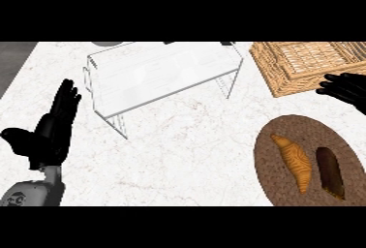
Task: Pick the croissant from the placemat and place it in the tiered shelf
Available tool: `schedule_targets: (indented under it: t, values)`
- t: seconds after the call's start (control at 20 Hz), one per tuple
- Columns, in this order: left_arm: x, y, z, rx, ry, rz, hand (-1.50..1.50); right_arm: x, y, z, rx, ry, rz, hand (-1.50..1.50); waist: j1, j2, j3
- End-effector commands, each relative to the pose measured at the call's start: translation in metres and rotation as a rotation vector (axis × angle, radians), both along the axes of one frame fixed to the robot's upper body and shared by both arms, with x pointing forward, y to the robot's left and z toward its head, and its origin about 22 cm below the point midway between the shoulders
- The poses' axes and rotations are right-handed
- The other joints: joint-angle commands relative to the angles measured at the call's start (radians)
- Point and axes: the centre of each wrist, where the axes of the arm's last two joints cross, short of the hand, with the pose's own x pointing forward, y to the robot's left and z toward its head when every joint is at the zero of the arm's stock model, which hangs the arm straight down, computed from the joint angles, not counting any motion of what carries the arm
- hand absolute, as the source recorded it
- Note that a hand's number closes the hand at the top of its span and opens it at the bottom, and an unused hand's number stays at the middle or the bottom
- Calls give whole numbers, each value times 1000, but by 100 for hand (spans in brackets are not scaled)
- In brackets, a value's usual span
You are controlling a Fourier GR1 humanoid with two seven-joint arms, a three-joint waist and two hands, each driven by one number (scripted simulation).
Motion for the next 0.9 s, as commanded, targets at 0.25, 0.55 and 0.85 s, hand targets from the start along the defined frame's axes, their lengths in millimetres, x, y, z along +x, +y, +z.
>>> schedule_targets:
  t: [0.25,0.55,0.85]
  values:
    - [-6,3,4,13,7,32,0,-16,15,128,-581,-275,193,-150,-24,-8,-1]
    - [-1,3,1,-1,16,19,0,-39,70,112,-891,-417,157,-150,-27,4,1]
    - [-5,3,17,6,4,12,0,-57,80,84,-995,-424,93,-150,-19,0,-1]
